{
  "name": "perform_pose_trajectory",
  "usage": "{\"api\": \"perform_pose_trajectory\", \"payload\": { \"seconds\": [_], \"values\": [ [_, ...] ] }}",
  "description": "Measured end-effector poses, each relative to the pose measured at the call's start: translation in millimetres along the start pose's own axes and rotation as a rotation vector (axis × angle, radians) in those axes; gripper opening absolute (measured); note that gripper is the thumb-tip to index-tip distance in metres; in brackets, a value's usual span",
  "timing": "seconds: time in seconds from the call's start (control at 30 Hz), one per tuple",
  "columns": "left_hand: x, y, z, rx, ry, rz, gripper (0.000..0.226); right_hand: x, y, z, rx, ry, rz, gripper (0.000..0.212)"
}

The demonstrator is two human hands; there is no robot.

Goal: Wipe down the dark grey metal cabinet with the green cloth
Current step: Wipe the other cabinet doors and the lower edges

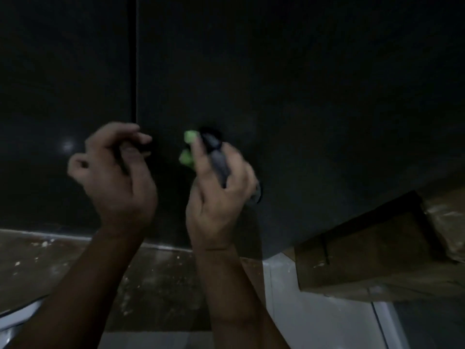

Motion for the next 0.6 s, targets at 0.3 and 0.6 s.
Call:
{"api": "perform_pose_trajectory", "payload": {
  "seconds": [0.3,0.6],
  "values": [
    [28,-24,-24,-0.022,-0.152,0.149,0.034,-85,-125,-8,-0.409,0.025,-0.226,0.033],
    [29,-44,-48,0.001,-0.108,0.078,0.053,-78,-145,19,-0.686,0.248,-0.084,0.047]
  ]
}}
Point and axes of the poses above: each hand's wrist, its own y-axis away from the middle knuckle, its own x-axis out of the palm, z = x × y, the point moved 10 cm from there along -y, towards the middle knuckle, and after that the axes turned 7 degrees about -z, right-handed, at the moved point
